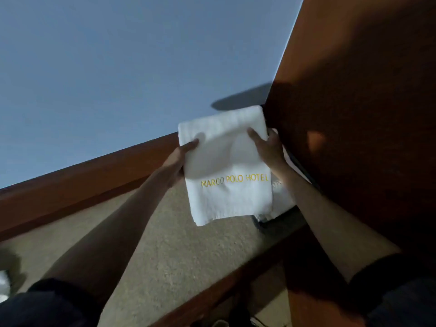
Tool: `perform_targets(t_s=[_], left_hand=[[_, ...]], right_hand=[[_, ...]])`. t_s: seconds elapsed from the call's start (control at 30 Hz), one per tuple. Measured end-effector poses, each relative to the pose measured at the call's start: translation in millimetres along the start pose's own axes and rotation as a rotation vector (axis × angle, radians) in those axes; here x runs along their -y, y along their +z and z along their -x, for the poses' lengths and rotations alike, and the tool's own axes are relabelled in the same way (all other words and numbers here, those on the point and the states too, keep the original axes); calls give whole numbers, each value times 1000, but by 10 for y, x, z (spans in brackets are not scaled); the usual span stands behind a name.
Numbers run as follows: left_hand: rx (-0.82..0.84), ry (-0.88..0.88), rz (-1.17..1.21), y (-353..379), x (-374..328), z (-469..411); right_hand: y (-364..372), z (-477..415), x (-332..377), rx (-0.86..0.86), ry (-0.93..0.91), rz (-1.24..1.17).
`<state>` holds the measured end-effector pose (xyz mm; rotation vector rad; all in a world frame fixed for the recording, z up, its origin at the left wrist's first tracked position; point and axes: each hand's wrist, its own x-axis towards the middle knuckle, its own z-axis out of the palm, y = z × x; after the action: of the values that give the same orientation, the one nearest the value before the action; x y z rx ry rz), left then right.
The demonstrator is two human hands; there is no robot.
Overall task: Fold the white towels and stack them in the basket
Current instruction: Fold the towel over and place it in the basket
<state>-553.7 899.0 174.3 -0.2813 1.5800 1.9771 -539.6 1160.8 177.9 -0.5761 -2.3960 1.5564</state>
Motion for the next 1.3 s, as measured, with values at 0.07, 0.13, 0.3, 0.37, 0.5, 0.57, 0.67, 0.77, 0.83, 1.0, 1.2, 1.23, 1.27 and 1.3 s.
perform_targets(t_s=[0.07,0.13,0.3,0.37,0.5,0.57,0.67,0.77,0.83,1.0,1.2,1.23,1.27,1.3], left_hand=[[23,-6,24,393,-33,-89],[32,-42,58,778,-27,-138],[-8,-115,214,1397,179,-445],[-4,-128,221,1622,235,-469],[-81,-117,255,1803,458,-644],[-98,-177,179,1732,605,-787],[-178,-197,-40,1604,782,-1014],[-240,-172,-90,1543,778,-1192],[-277,-150,-94,1511,737,-1312],[-349,-80,-42,1487,654,-1533],[-526,80,-73,1468,641,-1739],[-541,83,-76,1464,672,-1743],[-550,73,-105,1453,707,-1745],[-554,50,-162,1431,736,-1738]], right_hand=[[-324,-239,-44,-12,12,-9],[-617,-484,-139,-22,47,23],[-1149,-1020,-366,1,48,215],[-1235,-1176,-411,36,82,239],[-1244,-1416,-647,116,102,252],[-1198,-1424,-801,204,108,300],[-1143,-1287,-1080,401,142,452],[-1108,-1235,-1481,437,178,523],[-1085,-1227,-1638,437,179,533],[-1004,-1288,-1858,360,165,483],[-926,-1488,-1886,285,142,390],[-914,-1493,-1889,254,122,359],[-897,-1481,-1893,236,102,341],[-880,-1452,-1902,231,83,337]])
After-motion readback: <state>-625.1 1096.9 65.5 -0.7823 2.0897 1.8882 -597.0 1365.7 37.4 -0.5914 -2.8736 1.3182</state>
